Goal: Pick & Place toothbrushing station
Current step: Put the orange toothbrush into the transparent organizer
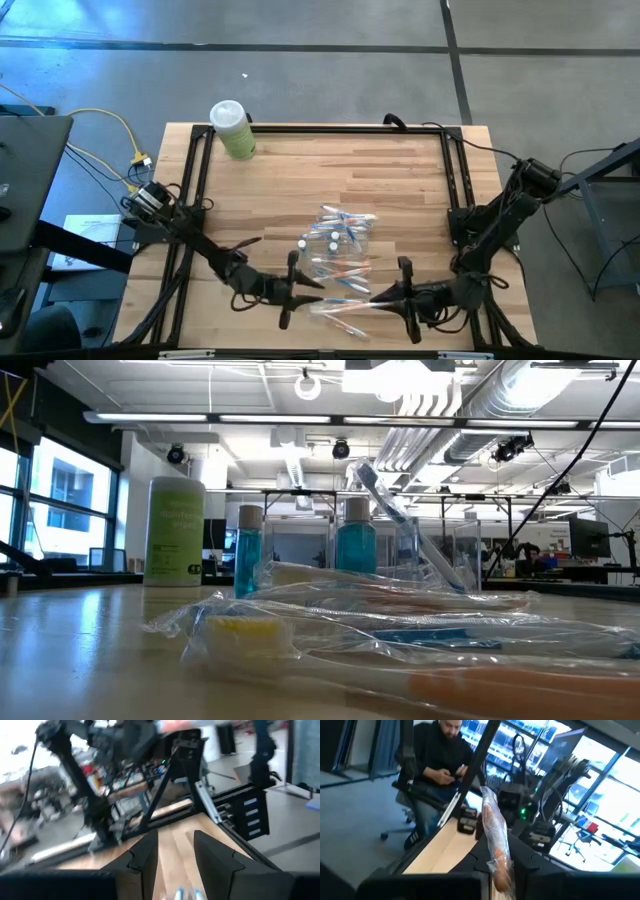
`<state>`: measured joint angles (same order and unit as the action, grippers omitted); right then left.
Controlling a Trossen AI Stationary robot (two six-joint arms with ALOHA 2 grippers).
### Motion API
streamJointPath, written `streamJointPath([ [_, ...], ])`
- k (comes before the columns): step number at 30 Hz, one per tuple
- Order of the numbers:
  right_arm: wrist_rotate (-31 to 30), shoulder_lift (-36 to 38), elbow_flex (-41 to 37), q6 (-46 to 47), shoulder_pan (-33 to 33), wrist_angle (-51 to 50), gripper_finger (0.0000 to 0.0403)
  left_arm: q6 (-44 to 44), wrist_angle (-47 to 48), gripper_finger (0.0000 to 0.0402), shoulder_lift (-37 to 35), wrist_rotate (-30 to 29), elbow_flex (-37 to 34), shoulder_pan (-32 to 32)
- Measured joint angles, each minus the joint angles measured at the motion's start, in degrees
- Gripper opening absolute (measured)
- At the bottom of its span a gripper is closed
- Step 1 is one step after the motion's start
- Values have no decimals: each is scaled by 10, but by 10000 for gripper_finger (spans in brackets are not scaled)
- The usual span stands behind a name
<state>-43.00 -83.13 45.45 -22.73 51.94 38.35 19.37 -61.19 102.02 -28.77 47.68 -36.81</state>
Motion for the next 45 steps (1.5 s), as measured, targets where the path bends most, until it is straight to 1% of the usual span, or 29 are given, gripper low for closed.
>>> streamJointPath([
  [2,18,0,0,-1,-4,13,15,29,-16,120,0,9,0,3],
  [5,43,0,0,10,-16,14,15,38,-34,120,0,10,0,11],
  [11,44,-6,0,31,-37,13,15,33,-41,125,0,12,0,24],
  [16,44,-6,0,34,-37,14,15,31,-58,140,0,63,0,31],
  [19,44,-6,0,34,-38,18,15,46,-62,153,0,71,0,31],
  [24,21,-6,0,36,-42,18,15,46,-84,169,0,71,0,31],
  [28,17,-7,0,36,-49,17,16,47,-112,171,0,73,0,39],
  [32,-7,-7,0,39,-57,16,16,44,-128,171,0,81,0,54],
  [37,-21,-7,0,51,-68,-1,16,-4,-132,171,0,83,0,65],
  [41,-23,-7,0,58,-67,-3,16,-5,-143,171,0,86,0,66],
  [45,-21,-7,0,58,-68,-2,16,2,-164,171,0,122,0,65],
])
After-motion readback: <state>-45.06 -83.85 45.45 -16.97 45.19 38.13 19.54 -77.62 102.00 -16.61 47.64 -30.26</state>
